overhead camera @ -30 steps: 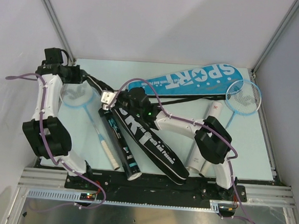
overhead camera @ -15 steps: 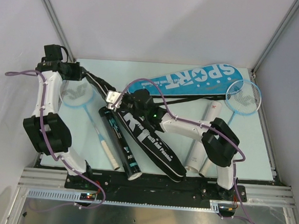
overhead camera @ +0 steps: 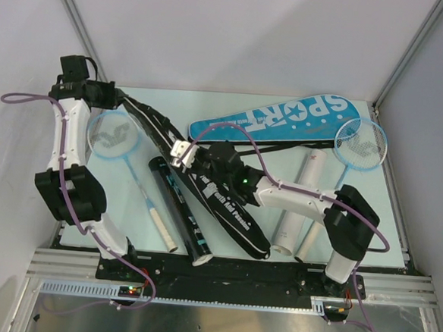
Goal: Pack up the badminton gear
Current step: Zip the racket bag at the center of the board.
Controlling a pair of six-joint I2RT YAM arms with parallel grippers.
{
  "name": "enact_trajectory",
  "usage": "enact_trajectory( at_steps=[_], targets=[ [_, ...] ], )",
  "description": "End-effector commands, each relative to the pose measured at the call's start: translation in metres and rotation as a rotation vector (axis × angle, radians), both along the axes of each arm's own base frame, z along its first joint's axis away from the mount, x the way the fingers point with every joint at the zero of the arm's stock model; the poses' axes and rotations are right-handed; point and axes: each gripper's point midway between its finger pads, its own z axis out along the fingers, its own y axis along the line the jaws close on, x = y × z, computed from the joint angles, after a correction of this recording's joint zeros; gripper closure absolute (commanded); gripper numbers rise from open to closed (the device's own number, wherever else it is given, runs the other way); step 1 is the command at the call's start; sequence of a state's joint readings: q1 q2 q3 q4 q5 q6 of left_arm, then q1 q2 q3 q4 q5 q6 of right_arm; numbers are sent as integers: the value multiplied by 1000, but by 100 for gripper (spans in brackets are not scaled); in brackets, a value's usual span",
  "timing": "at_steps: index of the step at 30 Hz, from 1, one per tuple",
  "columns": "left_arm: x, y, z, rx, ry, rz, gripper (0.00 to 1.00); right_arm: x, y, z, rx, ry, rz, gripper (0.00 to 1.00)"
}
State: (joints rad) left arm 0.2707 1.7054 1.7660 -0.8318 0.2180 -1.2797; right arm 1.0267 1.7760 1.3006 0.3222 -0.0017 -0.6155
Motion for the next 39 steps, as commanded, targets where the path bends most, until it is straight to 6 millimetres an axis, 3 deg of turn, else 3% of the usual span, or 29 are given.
enact_trajectory(
  at_steps=[1, 7, 14, 18, 22, 28, 32, 39],
  targets=[
    [22, 21, 48, 102, -166, 28, 100, -10, -31, 5, 11, 81, -90, 100],
    [28, 25, 50, 154, -183, 9, 100, -35, -63, -23, -43, 210, -173, 100],
    [32, 32, 51, 201, -192, 20, 100, -58, -116, -54, -120, 355, -296, 100],
    [34, 38, 52, 225, -197, 39, 100, -73, -151, -77, -180, 442, -382, 100],
    [38, 45, 53, 248, -200, 67, 100, -92, -187, -87, -193, 552, -490, 100],
    [49, 45, 57, 250, -220, 66, 100, -124, -257, -118, -255, 742, -745, 100],
    [51, 51, 61, 292, -226, 90, 100, -135, -284, -122, -159, 823, -911, 100],
    [57, 62, 66, 359, -224, 123, 100, -129, -315, -122, 10, 909, -1084, 100]
  ],
)
